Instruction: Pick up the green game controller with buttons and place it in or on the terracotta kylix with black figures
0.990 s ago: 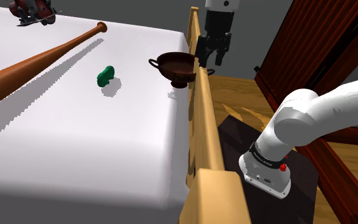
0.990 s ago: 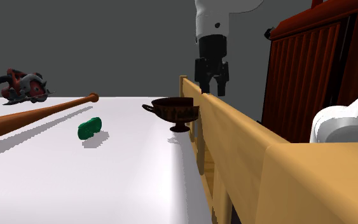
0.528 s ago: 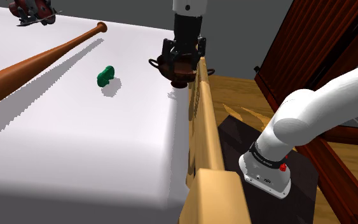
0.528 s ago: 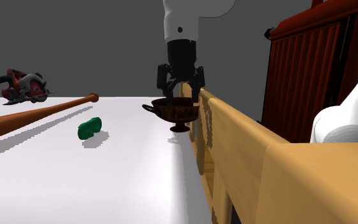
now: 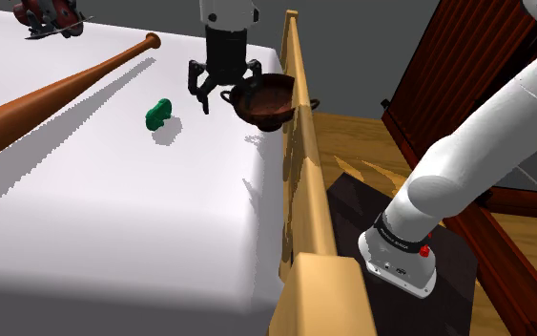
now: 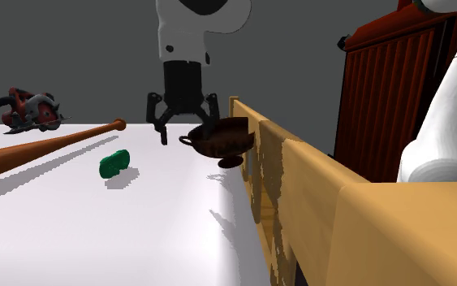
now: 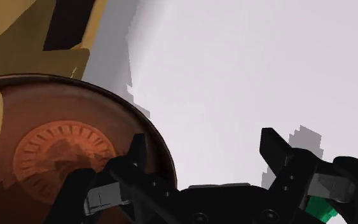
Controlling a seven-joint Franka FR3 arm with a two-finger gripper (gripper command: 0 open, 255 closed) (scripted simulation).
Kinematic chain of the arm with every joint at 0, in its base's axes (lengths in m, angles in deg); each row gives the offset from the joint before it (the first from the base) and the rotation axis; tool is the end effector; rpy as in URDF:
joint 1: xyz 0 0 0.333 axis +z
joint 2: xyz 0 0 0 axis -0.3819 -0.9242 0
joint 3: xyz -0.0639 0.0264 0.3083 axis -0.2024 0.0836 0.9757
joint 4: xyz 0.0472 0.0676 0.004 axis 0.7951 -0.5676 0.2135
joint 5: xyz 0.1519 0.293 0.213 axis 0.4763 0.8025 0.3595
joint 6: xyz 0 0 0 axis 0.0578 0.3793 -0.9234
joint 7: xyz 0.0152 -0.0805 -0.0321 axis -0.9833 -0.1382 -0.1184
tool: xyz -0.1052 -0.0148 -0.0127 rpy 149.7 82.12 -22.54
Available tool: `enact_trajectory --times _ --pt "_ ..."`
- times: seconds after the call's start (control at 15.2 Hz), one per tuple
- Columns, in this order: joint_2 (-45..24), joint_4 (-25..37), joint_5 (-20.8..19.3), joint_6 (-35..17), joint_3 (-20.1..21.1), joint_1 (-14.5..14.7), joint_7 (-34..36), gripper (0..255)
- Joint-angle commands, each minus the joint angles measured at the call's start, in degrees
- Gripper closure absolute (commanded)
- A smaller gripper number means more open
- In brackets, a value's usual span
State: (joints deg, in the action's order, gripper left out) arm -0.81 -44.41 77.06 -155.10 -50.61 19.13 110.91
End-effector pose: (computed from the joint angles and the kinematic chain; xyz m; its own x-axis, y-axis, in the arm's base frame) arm 0.4497 0.2223 0.5284 0.8989 -0.4346 -0.0555 -0.4361 -0.8997 -0.0178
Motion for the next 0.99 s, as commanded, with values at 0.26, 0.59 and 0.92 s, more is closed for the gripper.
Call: enact_trajectory --times 0.26,0.59,0.92 --pt "-14.63 12.65 -7.98 -1.66 3.79 0.35 15.16 0" --pt "-27.88 26.66 -15.93 0.3 3.57 3.99 26.27 0" --pt "-37.81 38.75 -20.79 2.94 1.59 8.17 32.45 0"
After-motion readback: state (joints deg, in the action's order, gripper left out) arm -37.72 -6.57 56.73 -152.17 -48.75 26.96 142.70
